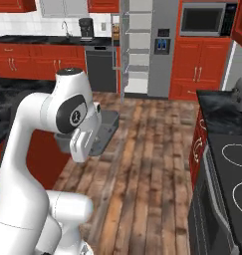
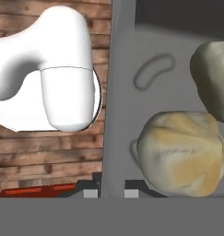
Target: Place two dumplings into each of the tupperware containers and then place the containers in the fridge.
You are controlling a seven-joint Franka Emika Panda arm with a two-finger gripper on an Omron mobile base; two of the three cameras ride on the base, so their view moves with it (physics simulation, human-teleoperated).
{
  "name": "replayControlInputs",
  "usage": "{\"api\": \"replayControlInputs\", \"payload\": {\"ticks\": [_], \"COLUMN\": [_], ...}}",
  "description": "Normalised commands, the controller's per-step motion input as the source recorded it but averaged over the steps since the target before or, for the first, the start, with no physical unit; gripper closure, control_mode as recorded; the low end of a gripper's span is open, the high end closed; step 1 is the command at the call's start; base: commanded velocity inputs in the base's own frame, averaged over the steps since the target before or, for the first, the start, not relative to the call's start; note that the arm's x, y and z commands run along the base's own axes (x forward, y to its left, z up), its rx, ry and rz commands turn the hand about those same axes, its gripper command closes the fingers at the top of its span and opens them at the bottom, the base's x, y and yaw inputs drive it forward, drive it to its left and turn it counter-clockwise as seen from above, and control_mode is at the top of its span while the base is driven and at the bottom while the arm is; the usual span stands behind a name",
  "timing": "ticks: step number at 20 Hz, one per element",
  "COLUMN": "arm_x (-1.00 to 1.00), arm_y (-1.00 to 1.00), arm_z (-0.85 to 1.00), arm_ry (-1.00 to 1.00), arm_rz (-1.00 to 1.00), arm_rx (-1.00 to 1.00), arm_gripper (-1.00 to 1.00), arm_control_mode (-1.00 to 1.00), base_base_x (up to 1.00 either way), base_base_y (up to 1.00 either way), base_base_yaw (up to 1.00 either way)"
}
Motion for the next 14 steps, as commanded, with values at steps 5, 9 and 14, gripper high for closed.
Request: {"api": "replayControlInputs", "payload": {"ticks": [5, 9, 14], "arm_x": [0.00, 0.00, 0.00], "arm_y": [0.00, 0.00, 0.00], "arm_z": [0.00, 0.00, 0.00], "arm_ry": [0.00, 0.00, 0.00], "arm_rz": [0.00, 0.00, 0.00], "arm_rx": [0.00, 0.00, 0.00], "arm_gripper": [1.00, 1.00, 1.00], "arm_control_mode": [1.00, 1.00, 1.00], "base_base_x": [0.40, 0.36, 0.97], "base_base_y": [-0.90, -0.52, 0.67], "base_base_yaw": [-0.05, -0.03, 0.00]}}
